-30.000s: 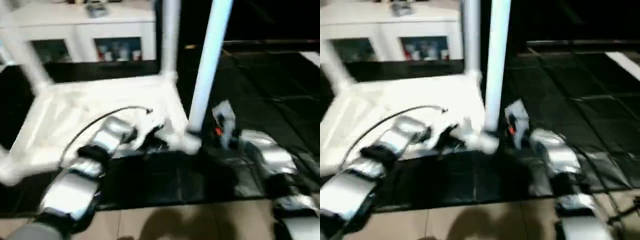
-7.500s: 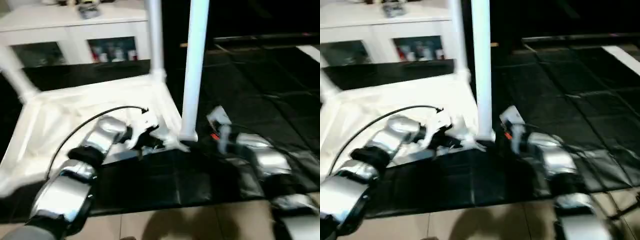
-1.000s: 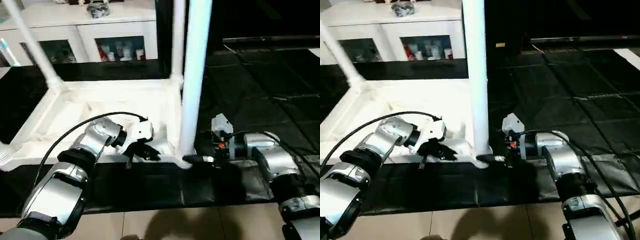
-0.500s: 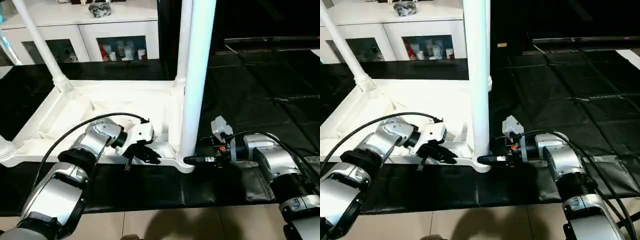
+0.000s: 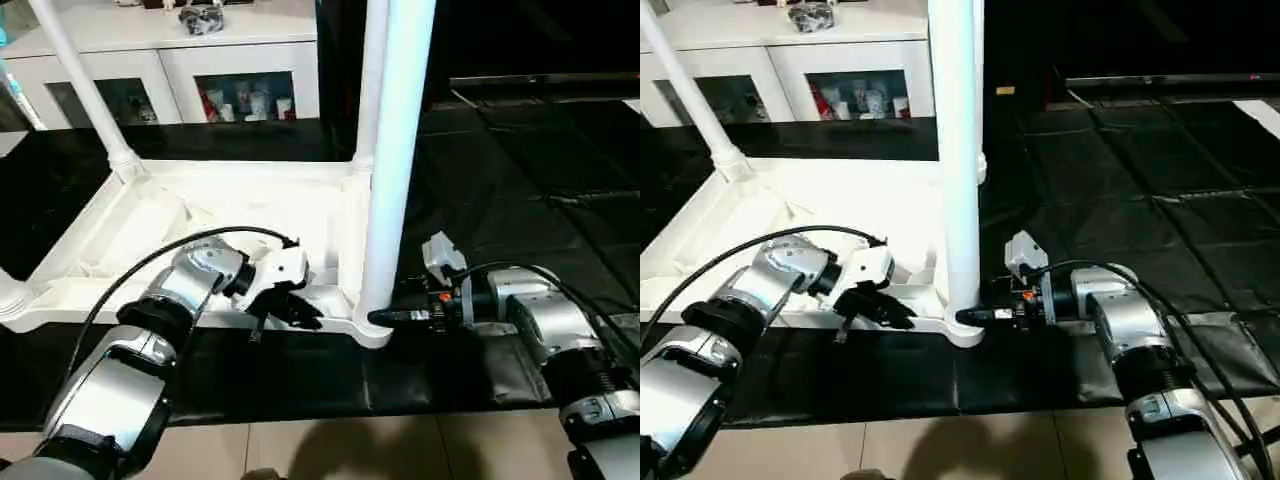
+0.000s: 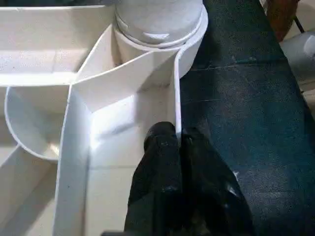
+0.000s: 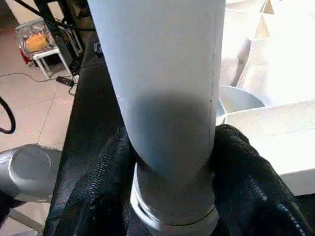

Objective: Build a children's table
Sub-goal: Rotate leg to tighten

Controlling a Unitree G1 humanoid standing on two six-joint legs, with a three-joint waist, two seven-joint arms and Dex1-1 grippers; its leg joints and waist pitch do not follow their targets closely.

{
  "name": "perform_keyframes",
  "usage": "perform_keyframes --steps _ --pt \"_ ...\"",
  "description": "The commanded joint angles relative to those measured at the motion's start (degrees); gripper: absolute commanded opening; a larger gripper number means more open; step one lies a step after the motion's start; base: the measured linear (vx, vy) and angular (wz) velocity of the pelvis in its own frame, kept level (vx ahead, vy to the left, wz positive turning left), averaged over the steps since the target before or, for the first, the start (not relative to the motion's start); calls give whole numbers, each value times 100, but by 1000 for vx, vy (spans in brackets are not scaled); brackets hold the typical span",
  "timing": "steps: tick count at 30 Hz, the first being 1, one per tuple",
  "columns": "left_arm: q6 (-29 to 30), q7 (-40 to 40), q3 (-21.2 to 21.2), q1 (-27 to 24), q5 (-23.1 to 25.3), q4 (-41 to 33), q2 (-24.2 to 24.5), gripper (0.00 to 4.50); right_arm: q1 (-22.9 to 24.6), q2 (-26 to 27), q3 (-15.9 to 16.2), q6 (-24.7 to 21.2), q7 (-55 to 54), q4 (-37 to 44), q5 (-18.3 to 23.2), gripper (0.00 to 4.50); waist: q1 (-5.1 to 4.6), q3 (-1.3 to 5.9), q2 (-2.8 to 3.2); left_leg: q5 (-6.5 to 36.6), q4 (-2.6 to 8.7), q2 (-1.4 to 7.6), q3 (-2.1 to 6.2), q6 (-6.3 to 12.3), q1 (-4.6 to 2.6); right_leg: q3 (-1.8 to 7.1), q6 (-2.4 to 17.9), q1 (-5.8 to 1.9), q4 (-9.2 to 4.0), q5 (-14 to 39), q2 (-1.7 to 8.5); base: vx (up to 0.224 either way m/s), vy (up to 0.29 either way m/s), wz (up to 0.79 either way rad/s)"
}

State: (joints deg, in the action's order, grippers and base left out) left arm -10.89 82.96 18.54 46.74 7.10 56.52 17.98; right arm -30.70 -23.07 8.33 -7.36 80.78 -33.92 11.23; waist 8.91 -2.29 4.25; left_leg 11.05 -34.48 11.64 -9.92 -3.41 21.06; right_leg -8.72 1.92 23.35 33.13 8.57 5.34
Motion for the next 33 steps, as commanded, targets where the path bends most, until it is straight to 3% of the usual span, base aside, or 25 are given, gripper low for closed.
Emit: perform_keyframes --steps 1,4,5,6,8,10,11,12,13,15,16,17,19,21,22,23,24,26,27,30,33 --pt "43 -193 91 54 109 -26 -96 0 71 110 81 -78 59 181 108 196 -36 429 -105 812 351 217 37 552 -66 357 866 -350 -372 1636 415 0 0 0" --pt "365 -659 -41 157 75 100 -280 0 252 325 -53 -185 -493 341 138 196 -19 395 -89 994 366 225 26 487 -119 357 824 -309 -426 1924 409 0 0 0" --pt "631 -1025 -141 251 41 171 -443 0 331 531 -135 -318 -1126 353 38 196 -52 381 -109 1030 379 202 22 422 -92 341 724 -343 -449 2153 401 0 0 0" --pt "895 -1436 -255 363 -7 233 -632 0 351 795 -176 -412 -1944 260 -191 196 -59 358 -13 1241 384 194 37 315 -154 318 649 -304 -502 2512 418 0 0 0" --pt "969 -1542 -288 394 -24 249 -684 0 352 870 -187 -438 -2166 231 -252 193 -180 309 -72 1531 408 139 47 164 -161 246 409 -323 -604 3062 392 0 0 0" --pt "1331 -2286 -485 610 -93 415 -953 0 188 1287 -313 -542 -2991 -15 -318 193 -269 297 -53 1737 388 96 60 114 -190 183 201 -319 -686 3406 389 0 0 0" --pt "1462 -2506 -557 682 -129 468 -1040 0 120 1422 -357 -596 -3253 -104 -328 193 -373 273 -2 1896 376 85 58 89 -232 151 177 -277 -733 3492 358 0 0 0" --pt "1589 -2743 -656 760 -193 513 -1142 0 16 1591 -412 -664 -3520 -208 -320 193 -464 288 -21 2006 367 59 87 80 -221 80 117 -333 -757 3488 352 0 0 0" --pt "1745 -2973 -770 844 -279 540 -1263 0 -152 1806 -479 -756 -3855 -367 -314 193 -498 292 -5 2016 374 62 99 108 -219 62 85 -350 -772 3457 355 0 0 0" --pt "1949 -3174 -867 932 -340 519 -1418 0 -485 2127 -502 -800 -4407 -696 -421 193 -646 309 27 2019 424 111 151 211 -125 44 156 -436 -742 3040 375 0 0 0" --pt "1957 -3179 -869 935 -342 518 -1423 0 -504 2138 -502 -797 -4428 -717 -426 193 -685 314 46 2069 429 123 169 212 -113 41 198 -448 -716 2960 392 0 0 0" --pt "2046 -3256 -910 977 -357 515 -1479 0 -704 2269 -512 -780 -4683 -947 -494 193 -754 338 0 2049 446 130 184 250 -88 54 269 -476 -695 2745 402 0 0 0" --pt "2116 -3319 -946 1013 -362 516 -1512 0 -816 2346 -506 -675 -4748 -1063 -538 193 -771 364 12 1821 426 105 148 317 -106 115 474 -449 -673 2401 422 0 0 0" --pt "2175 -3383 -979 1047 -346 530 -1538 0 -879 2411 -521 -602 -4781 -1126 -581 193 -740 384 -54 1307 406 95 102 486 -61 180 738 -465 -582 1996 432 0 0 0" --pt "2183 -3403 -998 1055 -342 528 -1534 0 -894 2429 -515 -606 -4726 -1134 -592 193 -725 388 -45 1219 406 103 100 519 -67 188 770 -460 -572 1944 431 0 0 0" --pt "2151 -3389 -1012 1029 -318 493 -1496 0 -885 2434 -546 -633 -4664 -1137 -578 249 -707 397 -50 1051 397 111 93 586 -53 196 813 -468 -549 1830 425 0 0 0" --pt "2128 -3369 -1012 1005 -302 465 -1472 0 -877 2432 -572 -635 -4651 -1141 -562 263 -676 397 -51 926 392 116 81 631 -47 200 836 -466 -536 1746 419 0 0 0" --pt "2069 -3339 -993 970 -270 439 -1435 0 -858 2407 -579 -608 -4633 -1143 -571 265 -625 423 -47 688 386 129 77 677 -37 213 877 -484 -494 1525 426 0 0 0" --pt "1908 -3233 -882 867 -172 373 -1316 0 -813 2307 -567 -494 -4575 -1179 -622 286 -615 424 -81 622 393 138 78 696 -32 218 898 -487 -484 1444 426 0 0 0" --pt "1865 -3145 -840 799 -151 337 -1230 0 -763 2201 -541 -365 -4488 -1185 -671 311 -605 441 -31 511 379 160 80 761 -23 232 995 -478 -418 1100 421 0 0 0" --pt "1650 -2890 -725 653 -21 290 -1004 0 -570 1889 -491 -149 -4073 -992 -692 334 -585 454 -45 516 347 143 67 840 13 248 1062 -471 -372 891 406 0 0 0"
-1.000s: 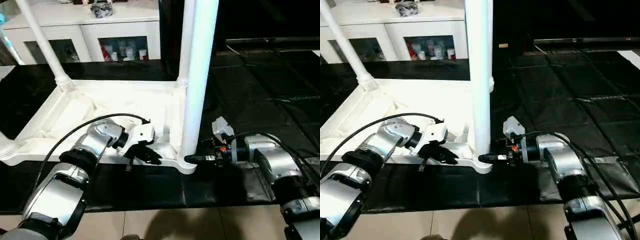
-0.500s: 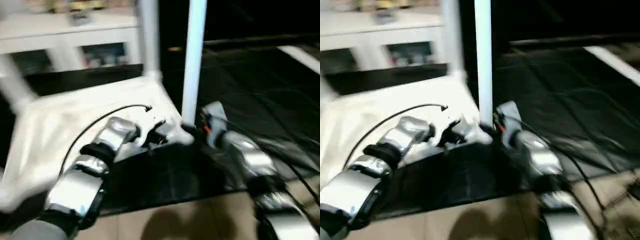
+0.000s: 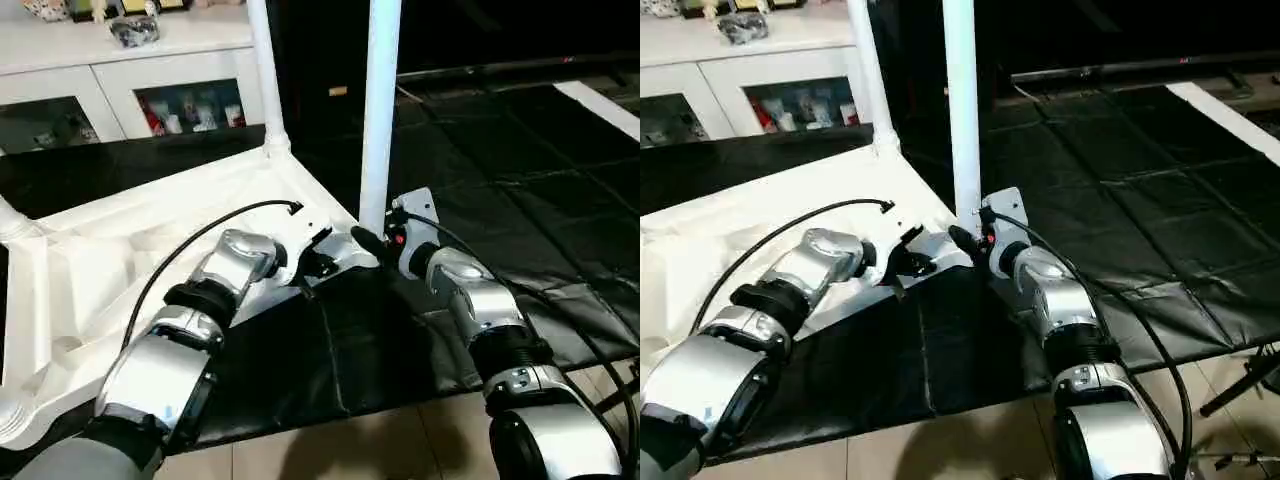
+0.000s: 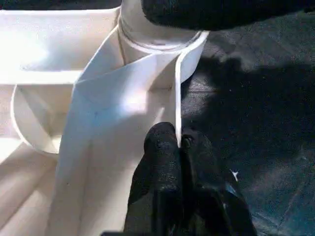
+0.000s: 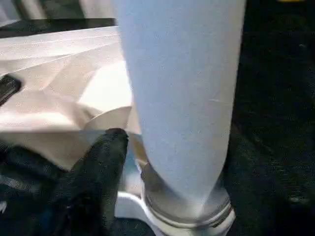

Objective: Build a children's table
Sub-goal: Rotate leg to tighten

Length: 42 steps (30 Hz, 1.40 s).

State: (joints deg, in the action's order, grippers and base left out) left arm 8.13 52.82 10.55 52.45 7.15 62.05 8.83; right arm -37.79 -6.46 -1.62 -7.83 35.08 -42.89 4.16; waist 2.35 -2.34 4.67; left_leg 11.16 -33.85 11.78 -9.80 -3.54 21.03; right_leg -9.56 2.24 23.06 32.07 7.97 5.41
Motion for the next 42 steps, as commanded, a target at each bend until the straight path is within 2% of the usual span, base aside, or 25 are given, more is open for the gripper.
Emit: perform_keyframes --steps 1,2,3,4,5,6,9,11,13,17,21,23,24,26,29,31,38,39,42 --pt "-323 220 104 40 4 -270 -20 0 208 126 513 -74 653 -5 30 346 83 451 -79 522 279 135 43 871 11 334 1026 -431 -282 1000 406 0 0 0" --pt "-390 328 129 -1 27 -271 54 0 284 19 497 -59 845 104 78 355 109 446 -66 570 278 128 41 877 4 323 972 -430 -297 1131 393 0 0 0" --pt "-542 488 165 -56 44 -288 136 0 362 -107 473 -57 1078 218 149 361 137 428 -72 634 282 131 35 873 2 325 909 -425 -314 1295 395 0 0 0" --pt "-638 618 192 -99 46 -310 189 0 422 -198 473 -35 1272 299 200 361 147 430 -110 664 290 138 29 868 -2 325 869 -427 -331 1384 390 0 0 0" --pt "-716 778 228 -144 43 -333 252 0 489 -310 478 52 1490 370 238 387 186 422 -94 733 293 149 30 836 -9 326 836 -415 -337 1546 399 0 0 0" --pt "-799 960 264 -200 32 -368 319 0 544 -440 468 153 1634 384 239 387 215 431 -103 746 298 170 34 801 -18 339 820 -406 -326 1589 408 0 0 0" --pt "-989 1563 330 -370 -74 -540 483 0 671 -793 474 341 2238 471 309 413 277 431 -86 791 299 189 28 745 -46 353 850 -368 -328 1589 406 0 0 0" --pt "-1030 1778 360 -428 -111 -616 540 0 695 -893 465 372 2439 526 361 433 324 447 -100 735 300 203 35 742 -42 372 915 -379 -285 1424 412 0 0 0" --pt "-1157 2249 446 -542 -165 -765 668 0 721 -1120 455 300 2787 623 420 446 343 441 -94 792 297 203 26 744 -53 374 961 -357 -288 1415 408 0 0 0" --pt "-1337 2617 566 -610 -124 -786 805 0 738 -1389 567 289 3410 722 513 446 436 446 -103 753 295 216 21 741 -72 402 962 -341 -267 1372 409 0 0 0" --pt "-1569 2946 712 -661 -43 -816 916 0 713 -1663 766 109 4329 899 699 446 456 435 -145 776 296 202 22 773 -40 394 889 -360 -274 1521 406 0 0 0" --pt "-1607 2952 736 -667 -22 -828 931 0 702 -1677 799 132 4402 879 685 446 474 430 -138 780 297 205 23 727 -45 395 847 -343 -289 1655 409 0 0 0" --pt "-1686 2936 772 -674 15 -835 946 0 662 -1683 860 158 4486 811 634 428 486 429 -138 819 297 204 25 688 -53 392 835 -335 -295 1750 411 0 0 0" --pt "-1704 2960 782 -681 14 -847 944 0 628 -1670 887 198 4515 752 601 428 489 422 -149 869 300 202 20 633 -60 395 811 -327 -308 1859 405 0 0 0" --pt "-1736 3081 821 -704 12 -894 934 0 534 -1626 920 234 4563 630 568 399 517 420 -155 882 302 202 17 579 -72 406 776 -318 -319 1986 410 0 0 0" --pt "-1755 3139 857 -723 19 -931 933 0 481 -1606 942 203 4613 587 585 384 541 421 -172 850 303 204 16 583 -71 412 763 -316 -312 1976 407 0 0 0" --pt "-1817 3215 936 -768 20 -991 943 0 399 -1599 1057 104 4860 554 676 319 570 429 -175 801 299 215 19 596 -68 423 799 -313 -282 1858 411 0 0 0" --pt "-1819 3217 943 -771 19 -994 946 0 396 -1599 1067 96 4876 550 684 297 569 427 -178 795 302 211 19 599 -63 421 796 -317 -283 1861 410 0 0 0" --pt "-1831 3198 960 -776 39 -988 959 0 394 -1606 1099 89 4922 524 649 282 572 426 -188 763 299 204 18 592 -59 425 772 -318 -284 1891 414 0 0 0"
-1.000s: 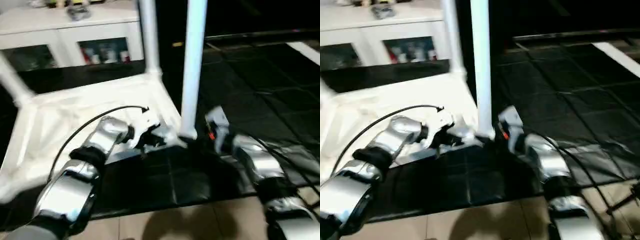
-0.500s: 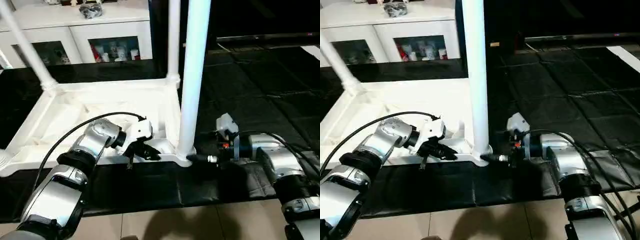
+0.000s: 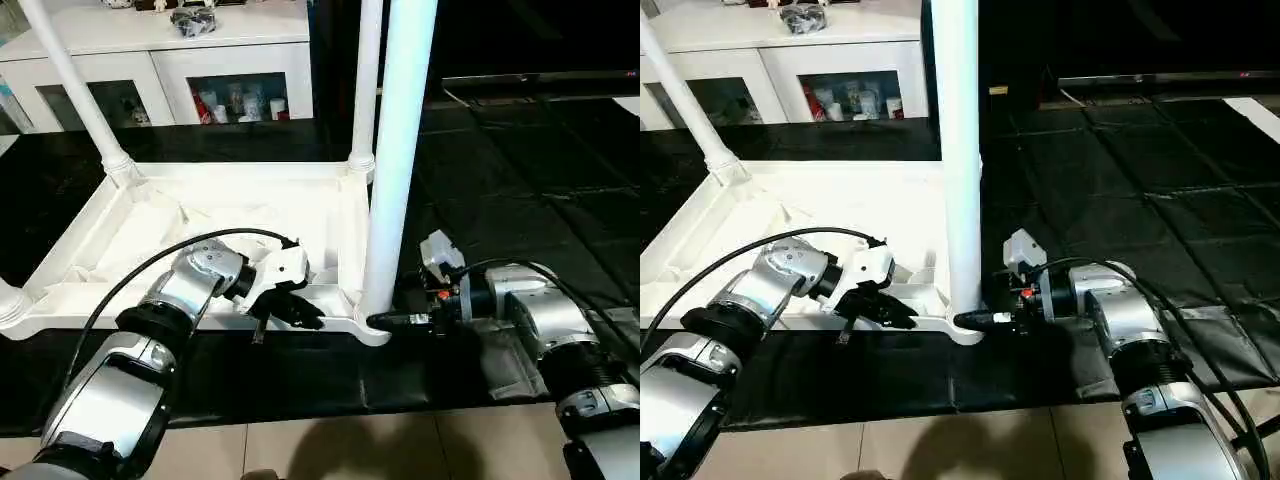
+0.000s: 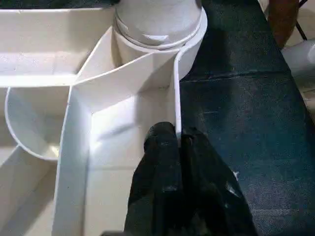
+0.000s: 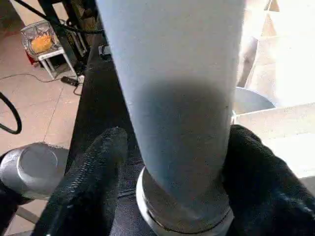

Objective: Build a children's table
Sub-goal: Rotate leg to tighten

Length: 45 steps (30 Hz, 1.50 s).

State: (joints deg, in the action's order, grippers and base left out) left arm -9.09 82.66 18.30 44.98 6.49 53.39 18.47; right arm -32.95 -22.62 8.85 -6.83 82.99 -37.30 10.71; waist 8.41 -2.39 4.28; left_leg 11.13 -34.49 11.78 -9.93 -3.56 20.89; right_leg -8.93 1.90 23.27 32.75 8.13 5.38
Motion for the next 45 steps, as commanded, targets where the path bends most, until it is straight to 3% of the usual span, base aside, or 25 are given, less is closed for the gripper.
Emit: perform_keyframes --steps 1,8,11,12,13,14,16,17,20,22,24,25,27,29,31,32,33,34,35,36,38,39,40,42,45 --pt "-122 184 190 -27 122 -105 1 0 -93 18 58 5 141 -83 -25 274 -32 432 -144 773 363 205 30 589 -47 360 794 -337 -357 1912 418 0 0 0" --pt "-113 153 183 -11 118 -79 -9 0 -86 27 72 -27 154 -93 5 212 -34 423 -127 845 364 200 33 551 -51 357 756 -331 -370 2041 411 0 0 0" --pt "-88 108 177 15 107 -53 -26 0 -25 29 97 -56 174 -36 32 207 -34 430 -122 859 364 201 36 538 -51 359 774 -336 -367 1978 406 0 0 0" --pt "-87 105 177 17 106 -51 -27 0 -22 29 98 -57 174 -34 33 205 -38 427 -86 897 364 203 39 530 -49 357 785 -333 -375 1956 400 0 0 0" --pt "-83 87 176 25 104 -39 -29 0 -9 33 102 -59 174 -26 36 204 -38 433 -99 903 365 202 43 522 -50 357 806 -341 -360 1913 401 0 0 0" --pt "-73 60 172 36 105 -13 -39 0 32 46 113 -46 164 -5 36 202 -30 432 -49 917 362 201 48 514 -49 356 819 -338 -357 1902 402 0 0 0" --pt "-66 41 168 43 107 5 -46 0 61 55 120 -36 156 9 36 202 -37 437 -80 929 363 198 45 508 -48 355 835 -347 -355 1845 396 0 0 0" --pt "-42 -6 159 50 110 28 -65 0 118 73 122 -31 124 54 44 202 -31 438 -51 934 361 197 47 508 -48 353 847 -345 -353 1834 398 0 0 0" --pt "60 -182 105 77 98 83 -130 0 235 129 98 -59 22 166 84 202 -26 429 -53 992 367 211 44 498 -71 360 863 -331 -371 1819 392 0 0 0" --pt "274 -475 -13 138 44 165 -250 0 355 242 21 -155 -284 273 118 201 -21 412 -64 1036 370 200 34 479 -77 356 867 -333 -390 1943 390 0 0 0" --pt "531 -819 -175 240 -62 224 -432 0 399 466 -113 -313 -987 268 59 199 -49 367 -69 1238 391 179 24 413 -99 338 720 -328 -460 2418 386 0 0 0" --pt "699 -1034 -251 307 -107 246 -552 0 384 630 -169 -447 -1490 213 -28 198 -108 325 -67 1491 392 135 35 257 -140 284 510 -315 -534 3032 384 0 0 0" --pt "1059 -1474 -383 449 -178 291 -797 0 334 956 -241 -596 -2233 133 -135 198 -171 319 -81 1601 371 79 44 175 -169 214 263 -305 -622 3462 374 0 0 0" --pt "1233 -1703 -453 529 -216 330 -921 0 276 1130 -281 -731 -2562 89 -157 197 -274 308 -43 1724 356 52 57 154 -198 157 143 -290 -688 3634 364 0 0 0" --pt "1603 -2359 -627 760 -284 475 -1217 0 14 1549 -357 -928 -3276 -140 -211 197 -399 300 -44 1856 354 43 84 137 -174 79 50 -312 -728 3640 339 0 0 0" --pt "1729 -2661 -706 857 -312 533 -1331 0 -154 1729 -396 -979 -3640 -317 -255 197 -498 295 11 2009 350 52 104 124 -197 14 7 -323 -759 3626 334 0 0 0" --pt "1814 -2870 -762 922 -327 567 -1407 0 -262 1852 -427 -1011 -3902 -421 -295 197 -618 291 17 2183 374 81 149 141 -139 -59 -58 -398 -776 3478 323 0 0 0" --pt "1875 -3089 -817 984 -341 595 -1479 0 -391 1962 -456 -1007 -4152 -575 -331 197 -647 289 48 2328 394 120 167 171 -171 -88 -75 -413 -806 3430 335 0 0 0" --pt "1882 -3115 -826 991 -344 599 -1487 0 -405 1975 -460 -1005 -4181 -592 -335 197 -757 301 57 2500 443 171 229 194 -116 -81 -70 -480 -753 3155 354 0 0 0" --pt "1943 -3350 -909 1064 -376 632 -1565 0 -533 2098 -501 -973 -4444 -755 -366 197 -795 310 57 2544 465 186 258 213 -100 -35 -3 -493 -713 2945 388 0 0 0" --pt "2047 -3639 -1032 1176 -437 666 -1673 0 -716 2299 -592 -748 -4762 -1013 -359 197 -854 312 2 2396 418 87 205 247 -149 -4 196 -417 -753 2937 421 0 0 0" --pt "2047 -3639 -1032 1176 -437 666 -1673 0 -716 2299 -592 -748 -4762 -1013 -359 197 -860 321 -2 2276 395 56 190 263 -149 1 254 -418 -755 2954 432 0 0 0" --pt "2051 -3652 -1040 1188 -431 659 -1678 0 -749 2362 -669 -708 -4820 -1059 -303 252 -836 344 -27 1929 393 33 172 349 -92 45 367 -457 -718 2799 442 0 0 0" --pt "2088 -3651 -1062 1182 -389 622 -1671 0 -766 2426 -765 -711 -4926 -1070 -316 268 -782 394 -47 1283 411 72 153 538 -21 157 669 -476 -593 2091 433 0 0 0" --pt "1940 -3525 -923 1070 -192 593 -1491 0 -735 2353 -824 -599 -4948 -1103 -409 285 -713 401 -42 915 384 85 121 681 -14 218 898 -450 -510 1760 422 0 0 0"
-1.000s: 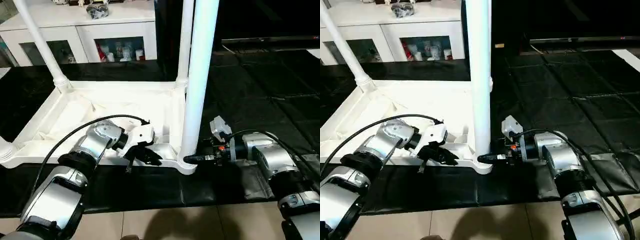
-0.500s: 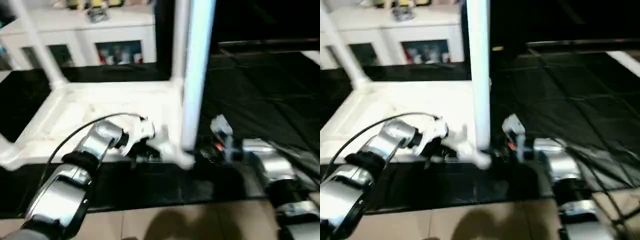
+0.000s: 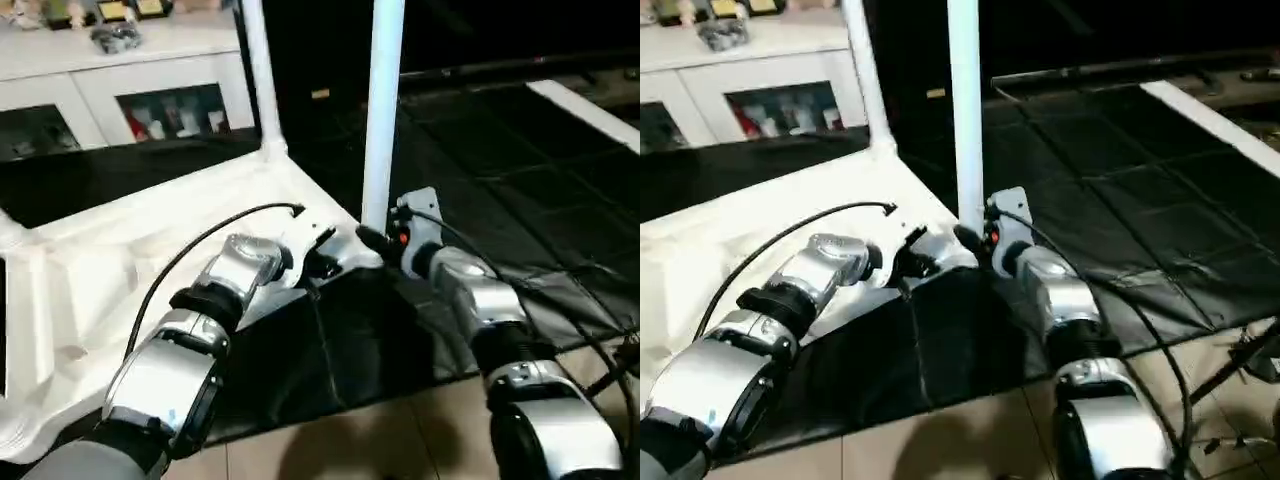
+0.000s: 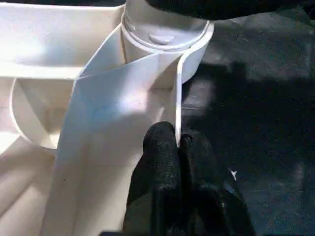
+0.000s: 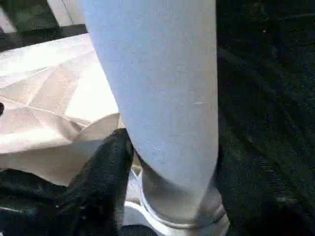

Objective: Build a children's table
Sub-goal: Rotate leg to tighten

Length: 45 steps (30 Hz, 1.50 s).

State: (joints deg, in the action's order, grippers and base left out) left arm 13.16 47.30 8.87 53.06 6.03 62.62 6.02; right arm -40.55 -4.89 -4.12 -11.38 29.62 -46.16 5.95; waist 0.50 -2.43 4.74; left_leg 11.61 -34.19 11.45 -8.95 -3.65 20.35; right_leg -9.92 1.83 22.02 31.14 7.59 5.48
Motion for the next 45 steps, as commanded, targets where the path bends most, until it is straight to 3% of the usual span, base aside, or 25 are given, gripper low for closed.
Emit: perform_keyframes --steps 1,3,6,7,8,13,17,21,25,30,32,33,35,36,43,45 --pt "-323 33 46 232 -109 -330 -188 0 58 528 485 -50 414 -210 35 295 91 408 -87 838 350 123 23 697 36 323 929 -326 -337 1783 423 0 0 0" --pt "-515 186 137 135 -13 -363 -46 0 161 387 492 127 561 -164 21 313 145 470 -74 399 322 134 35 817 86 340 1009 -375 -230 1193 428 0 0 0" --pt "-689 445 232 9 72 -415 137 0 356 155 537 280 1008 28 63 330 224 497 -88 15 257 127 23 1026 124 353 1134 -349 -123 592 405 0 0 0" --pt "-747 642 270 -73 78 -457 250 0 504 -36 586 409 1344 219 72 341 250 494 -115 7 252 131 11 1080 121 353 1128 -342 -119 562 401 0 0 0" --pt "-747 642 270 -73 78 -457 250 0 504 -36 586 409 1344 219 72 350 302 465 -92 111 253 134 -10 1139 120 341 1094 -334 -145 710 395 0 0 0" --pt "-1164 1373 416 -327 99 -597 593 0 868 -614 601 400 2435 840 337 395 430 436 -81 554 293 193 -10 876 69 351 832 -293 -217 1580 380 0 0 0" --pt "-1364 2335 558 -542 -34 -791 900 0 1014 -1180 688 548 3262 1091 368 424 507 418 -90 802 318 199 -15 690 44 363 786 -274 -248 1880 391 0 0 0" --pt "-1511 2757 706 -603 25 -853 1098 0 1058 -1425 700 418 3790 1327 541 443 550 429 -82 774 320 221 -20 665 29 386 815 -253 -230 1793 394 0 0 0" --pt "-1708 3514 942 -696 92 -969 1387 0 1078 -1709 866 211 4603 1605 765 443 626 449 -103 568 305 225 -21 768 41 409 875 -257 -164 1459 388 0 0 0" --pt "-1890 4063 1172 -822 170 -1172 1574 0 1018 -1787 1083 2 5138 1656 836 427 671 432 -115 664 324 234 -30 649 23 404 815 -232 -200 1833 399 0 0 0" --pt "-1970 4139 1229 -843 185 -1213 1591 0 955 -1777 1201 11 5258 1580 762 427 696 423 -130 725 330 243 -43 590 0 424 804 -211 -214 1916 402 0 0 0" --pt "-1977 4141 1235 -844 182 -1217 1589 0 945 -1773 1217 11 5274 1565 753 405 711 415 -134 758 336 236 -45 554 11 431 783 -220 -205 1989 398 0 0 0" --pt "-1998 4148 1249 -845 170 -1232 1577 0 905 -1757 1272 -2 5321 1516 742 390 746 416 -126 815 335 239 -56 498 -37 457 780 -194 -218 2063 409 0 0 0" --pt "-1975 4148 1255 -856 148 -1274 1542 0 861 -1714 1323 -32 5378 1461 760 390 744 409 -165 854 351 243 -60 477 -41 463 790 -189 -213 2057 391 0 0 0" --pt "-1975 4148 1255 -856 148 -1274 1542 0 861 -1714 1323 -32 5378 1461 760 390 752 430 -153 756 347 238 -55 464 -20 483 833 -210 -168 1848 398 0 0 0" --pt "-1962 4150 1257 -864 136 -1299 1531 0 844 -1698 1342 -43 5399 1438 764 366 754 429 -162 746 343 226 -61 470 -14 481 826 -218 -169 1857 399 0 0 0"
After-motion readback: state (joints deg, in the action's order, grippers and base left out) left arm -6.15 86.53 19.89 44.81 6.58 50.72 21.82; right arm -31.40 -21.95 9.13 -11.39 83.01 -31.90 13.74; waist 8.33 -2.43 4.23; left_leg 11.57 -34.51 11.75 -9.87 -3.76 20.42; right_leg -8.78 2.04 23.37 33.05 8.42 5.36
